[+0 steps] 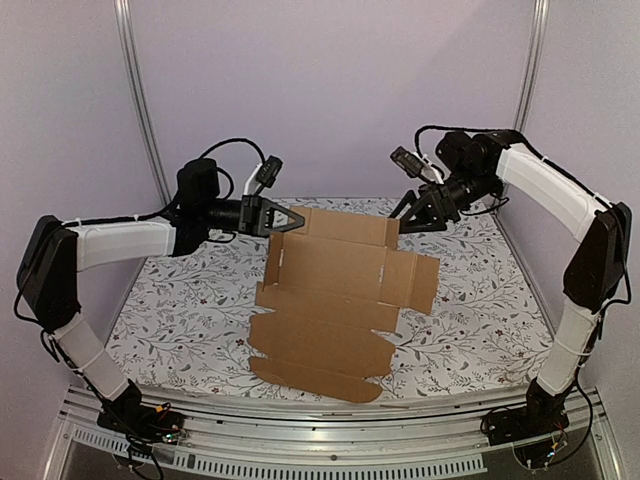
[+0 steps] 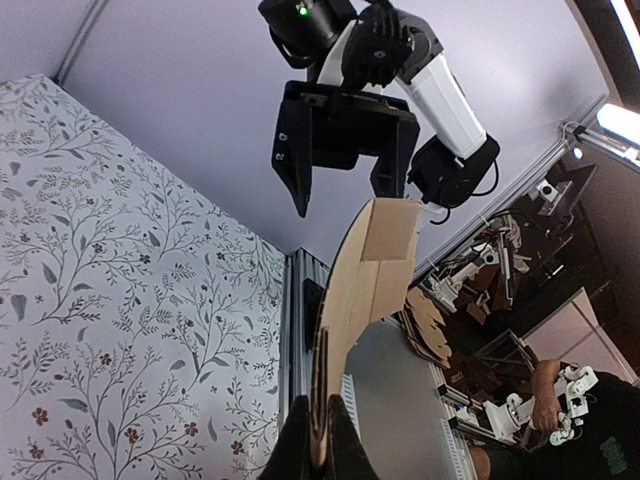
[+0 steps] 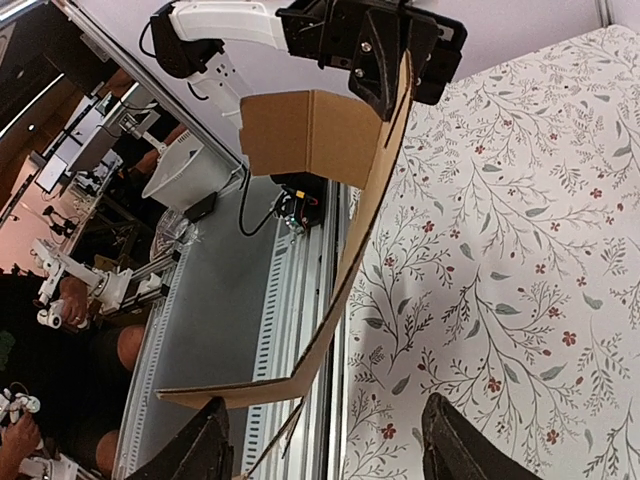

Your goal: Fold the paper box

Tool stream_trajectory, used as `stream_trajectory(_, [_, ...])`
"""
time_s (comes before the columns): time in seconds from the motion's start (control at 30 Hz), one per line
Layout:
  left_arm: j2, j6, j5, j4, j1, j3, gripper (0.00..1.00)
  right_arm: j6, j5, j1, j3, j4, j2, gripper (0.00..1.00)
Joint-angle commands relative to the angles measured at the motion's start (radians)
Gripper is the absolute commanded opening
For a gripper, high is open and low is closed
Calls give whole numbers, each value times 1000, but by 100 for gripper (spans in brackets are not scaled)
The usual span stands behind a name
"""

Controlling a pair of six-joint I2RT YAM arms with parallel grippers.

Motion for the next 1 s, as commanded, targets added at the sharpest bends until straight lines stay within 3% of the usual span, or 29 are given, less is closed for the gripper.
stream_trajectory(0.0, [-23,24,-24,-38,-7,4,0,216,91,57,-33,-34,-33,62])
stream_trajectory(0.53, [-12,6,-4,-7,-13,-2,0,258,132,95,22,13,50,46])
stream_trajectory(0.63, [-15,20,-19,-9,-13,-10,0,288,228,91,23,39,39,33])
stream_trajectory(0.77, [-33,147,-58,-186,-12,20,0,338,282,63,9,68,12,27])
stream_trajectory(0.97, [-42,177,-65,-212,-17,22,0,371,359,49,-9,99,-29,10])
